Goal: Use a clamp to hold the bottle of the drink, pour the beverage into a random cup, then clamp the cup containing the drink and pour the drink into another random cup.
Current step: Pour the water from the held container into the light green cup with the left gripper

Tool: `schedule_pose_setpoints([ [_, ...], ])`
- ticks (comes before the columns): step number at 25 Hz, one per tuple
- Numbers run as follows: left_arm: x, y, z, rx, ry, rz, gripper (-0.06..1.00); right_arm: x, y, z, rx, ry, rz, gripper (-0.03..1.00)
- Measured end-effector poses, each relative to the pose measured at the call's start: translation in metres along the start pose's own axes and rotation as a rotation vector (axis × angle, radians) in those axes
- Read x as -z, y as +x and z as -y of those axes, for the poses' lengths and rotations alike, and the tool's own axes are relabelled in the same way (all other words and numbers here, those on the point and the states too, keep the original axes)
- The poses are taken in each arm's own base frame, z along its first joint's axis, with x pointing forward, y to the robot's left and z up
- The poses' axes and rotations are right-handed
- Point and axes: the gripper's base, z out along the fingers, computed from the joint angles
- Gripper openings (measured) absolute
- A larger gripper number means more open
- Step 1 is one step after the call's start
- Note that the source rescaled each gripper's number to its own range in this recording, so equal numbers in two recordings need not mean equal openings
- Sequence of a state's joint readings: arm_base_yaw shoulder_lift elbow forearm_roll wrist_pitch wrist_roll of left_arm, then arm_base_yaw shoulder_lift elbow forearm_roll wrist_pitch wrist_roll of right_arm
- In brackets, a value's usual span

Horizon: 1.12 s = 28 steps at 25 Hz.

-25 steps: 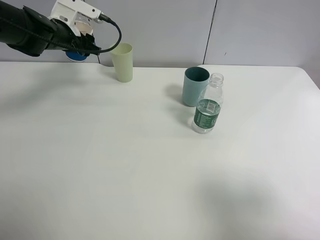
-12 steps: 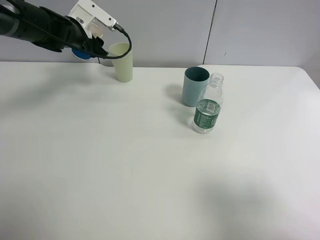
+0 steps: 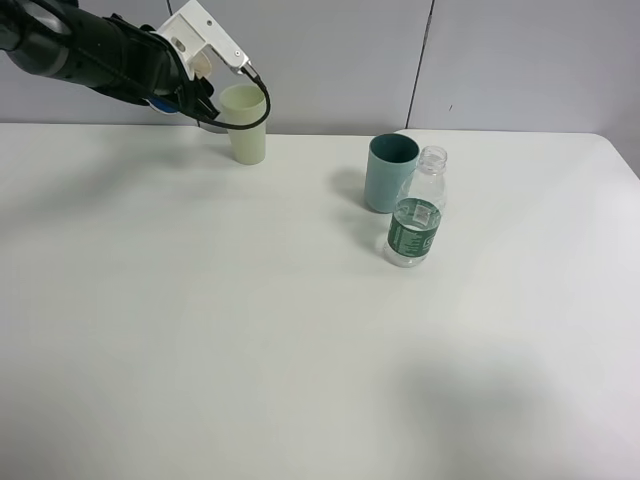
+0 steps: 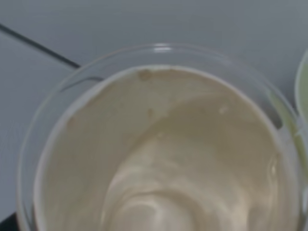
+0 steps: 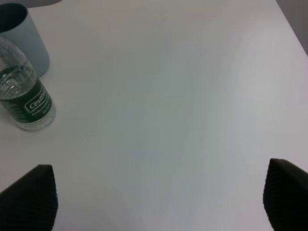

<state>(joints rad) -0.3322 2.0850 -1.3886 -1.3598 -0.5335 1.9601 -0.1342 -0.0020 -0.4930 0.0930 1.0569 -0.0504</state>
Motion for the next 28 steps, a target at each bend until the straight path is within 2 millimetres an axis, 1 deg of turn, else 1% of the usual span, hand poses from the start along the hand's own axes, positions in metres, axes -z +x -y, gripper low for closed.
schedule_pose_setpoints([
  [8,0.008,-0.011,0.008,-0.131,-0.035,0.026,0.05,0.0,0.0,0.0,0.0,0.0,0.0,0.66],
  [19,0.01,-0.015,0.0,-0.222,-0.131,0.017,0.05,0.0,0.0,0.0,0.0,0.0,0.0,0.66],
  [28,0.01,-0.019,-0.002,-0.274,-0.15,0.051,0.05,0.0,0.0,0.0,0.0,0.0,0.0,0.66],
])
